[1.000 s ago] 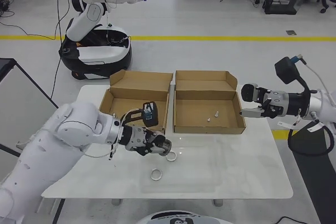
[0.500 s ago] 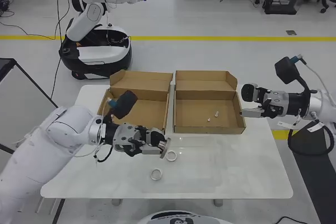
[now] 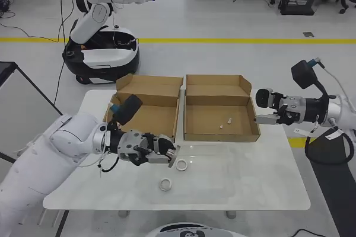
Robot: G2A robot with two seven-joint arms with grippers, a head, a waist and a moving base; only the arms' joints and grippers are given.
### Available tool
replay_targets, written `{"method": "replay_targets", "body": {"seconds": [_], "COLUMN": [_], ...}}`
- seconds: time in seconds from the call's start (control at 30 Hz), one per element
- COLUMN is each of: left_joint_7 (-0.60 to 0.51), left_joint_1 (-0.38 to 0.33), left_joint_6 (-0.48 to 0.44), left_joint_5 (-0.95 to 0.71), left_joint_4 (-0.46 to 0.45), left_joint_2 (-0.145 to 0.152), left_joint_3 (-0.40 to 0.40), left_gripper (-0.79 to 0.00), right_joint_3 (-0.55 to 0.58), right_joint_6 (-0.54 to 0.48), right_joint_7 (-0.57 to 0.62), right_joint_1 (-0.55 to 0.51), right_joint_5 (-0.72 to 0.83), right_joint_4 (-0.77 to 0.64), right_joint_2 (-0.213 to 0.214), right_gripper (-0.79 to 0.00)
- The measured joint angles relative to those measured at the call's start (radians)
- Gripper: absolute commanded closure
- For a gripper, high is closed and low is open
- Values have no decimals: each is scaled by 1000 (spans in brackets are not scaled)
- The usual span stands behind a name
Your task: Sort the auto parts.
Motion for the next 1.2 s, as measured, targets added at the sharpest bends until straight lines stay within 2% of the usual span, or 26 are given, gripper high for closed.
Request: {"method": "replay_targets", "body": {"seconds": [0.13,0.3,0.43,0.57,0.67,0.77,1.03,1.2], "left_joint_7": [77,100,65,-24,-30,-26,-26,-26], "left_joint_1": [31,49,55,71,85,99,100,132], "left_joint_6": [-20,-19,-19,-19,-19,-19,-18,-18], "left_joint_5": [-66,-184,-303,-462,-528,-557,-557,-586], "left_joint_4": [35,47,39,35,24,19,19,-31], "left_joint_2": [-8,-24,-42,-67,-85,-97,-98,-107], "left_joint_3": [1,11,13,-4,-17,-30,-31,-25], "left_gripper": [0,0,0,0,0,0,0,0], "right_joint_3": [0,0,0,0,0,0,0,0], "right_joint_6": [0,0,0,0,0,0,0,0], "right_joint_7": [0,0,0,0,0,0,0,0], "right_joint_1": [0,0,0,0,0,0,0,0], "right_joint_5": [0,0,0,0,0,0,0,0], "right_joint_4": [0,0,0,0,0,0,0,0], "right_joint_2": [0,0,0,0,0,0,0,0], "right_gripper": [-785,-785,-785,-785,-785,-785,-785,-785]}}
